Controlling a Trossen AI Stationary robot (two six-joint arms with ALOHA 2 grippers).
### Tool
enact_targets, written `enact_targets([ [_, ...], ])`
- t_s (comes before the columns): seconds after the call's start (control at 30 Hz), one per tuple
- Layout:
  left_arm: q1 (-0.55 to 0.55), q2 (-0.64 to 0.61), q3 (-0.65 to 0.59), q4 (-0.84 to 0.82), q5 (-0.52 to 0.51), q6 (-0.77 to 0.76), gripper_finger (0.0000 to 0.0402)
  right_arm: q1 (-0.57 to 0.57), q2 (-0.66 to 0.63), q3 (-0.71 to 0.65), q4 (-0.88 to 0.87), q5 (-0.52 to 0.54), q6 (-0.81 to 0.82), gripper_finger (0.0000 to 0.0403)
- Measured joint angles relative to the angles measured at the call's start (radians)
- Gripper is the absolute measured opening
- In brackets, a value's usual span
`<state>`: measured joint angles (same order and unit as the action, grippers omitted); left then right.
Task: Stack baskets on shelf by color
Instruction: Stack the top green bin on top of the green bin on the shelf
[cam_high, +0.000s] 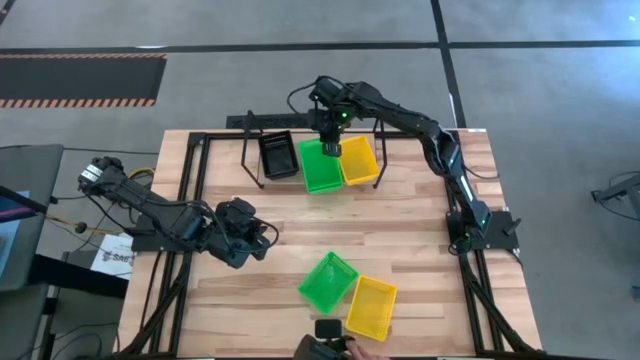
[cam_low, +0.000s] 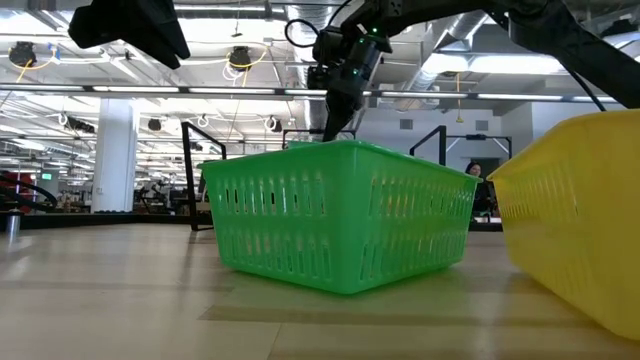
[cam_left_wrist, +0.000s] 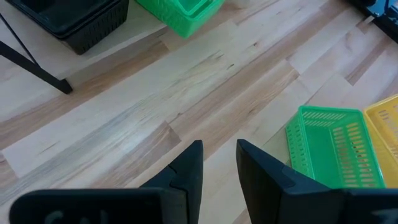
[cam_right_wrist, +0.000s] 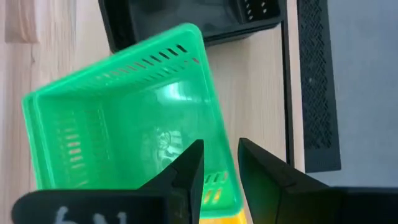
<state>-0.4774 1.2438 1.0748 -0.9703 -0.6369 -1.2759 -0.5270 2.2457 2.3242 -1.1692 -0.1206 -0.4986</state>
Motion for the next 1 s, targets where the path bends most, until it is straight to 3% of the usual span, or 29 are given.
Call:
enact_targets([
  [0.33,0.0,0.0,0.0,0.0,-0.004,-0.001,0.0084,0.005,0.001,-0.133,0.06,0.037,0.005,0.0146],
  [0.63,0.0,0.0,0.0,0.0,-0.008,0.0,0.0084,0.001,0.001,-0.138,0.067,0.07,-0.04,0.0177],
  [0.77,0.0,0.0,0.0,0.0,-0.017,0.0,0.0084,-0.006,0.001,-0.138,0.068,0.07,-0.041,0.0133],
  [0.93,0.0,0.0,0.0,0.0,-0.019,0.0,0.0084,-0.006,0.001,-0.138,0.096,0.07,-0.046,0.0023],
  [1.0,0.0,0.0,0.0,0.0,-0.019,0.0,0.0084,-0.008,0.001,-0.138,0.124,0.07,-0.043,0.0013],
])
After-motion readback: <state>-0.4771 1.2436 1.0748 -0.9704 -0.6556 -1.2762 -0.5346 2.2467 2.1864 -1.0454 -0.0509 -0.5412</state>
